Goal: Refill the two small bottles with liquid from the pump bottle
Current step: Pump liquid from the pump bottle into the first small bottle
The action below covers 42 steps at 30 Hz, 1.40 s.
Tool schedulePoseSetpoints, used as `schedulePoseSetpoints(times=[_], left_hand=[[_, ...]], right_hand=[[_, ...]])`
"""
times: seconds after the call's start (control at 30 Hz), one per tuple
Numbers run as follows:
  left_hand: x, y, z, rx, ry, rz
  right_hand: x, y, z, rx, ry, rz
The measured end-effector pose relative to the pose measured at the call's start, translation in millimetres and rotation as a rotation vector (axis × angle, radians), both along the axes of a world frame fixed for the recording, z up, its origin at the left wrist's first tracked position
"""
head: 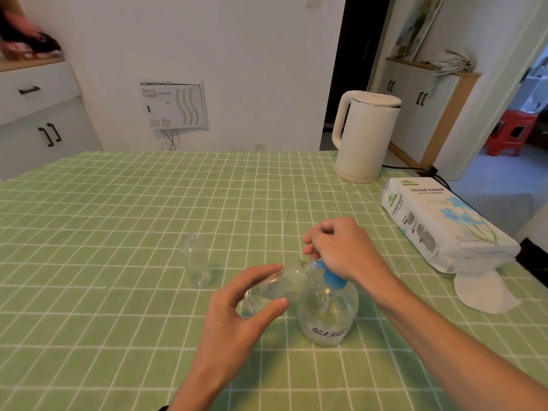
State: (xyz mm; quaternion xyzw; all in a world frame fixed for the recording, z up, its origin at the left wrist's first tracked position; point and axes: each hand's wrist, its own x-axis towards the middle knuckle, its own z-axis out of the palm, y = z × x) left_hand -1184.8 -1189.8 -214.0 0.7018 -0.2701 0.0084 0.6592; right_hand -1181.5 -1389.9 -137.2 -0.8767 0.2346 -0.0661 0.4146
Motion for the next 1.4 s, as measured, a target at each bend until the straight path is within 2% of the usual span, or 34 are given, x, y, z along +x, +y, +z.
schedulePoseSetpoints(times=[0.43, 0.83, 1.2, 1.4], left_hand=[[0.9, 1.6, 1.1, 0.002, -0.022, 0.008], [-1.1, -0.6, -2.9, 0.023, -0.006, -0.002], [2.4, 1.7, -1.5, 0.013, -0.018, 0.011], [3.2, 1.0, -3.6, 0.023, -0.018, 0.020]], right_hand=[[0.8, 1.1, 14.9, -0.060, -0.020, 0.041], [1.5, -1.2, -1.9, -0.002, -0.018, 0.014], [0.8, 2.1, 15.9, -0.075, -0.033, 0.040], [3.0, -1.5, 7.8, -0.021, -0.050, 0.020]])
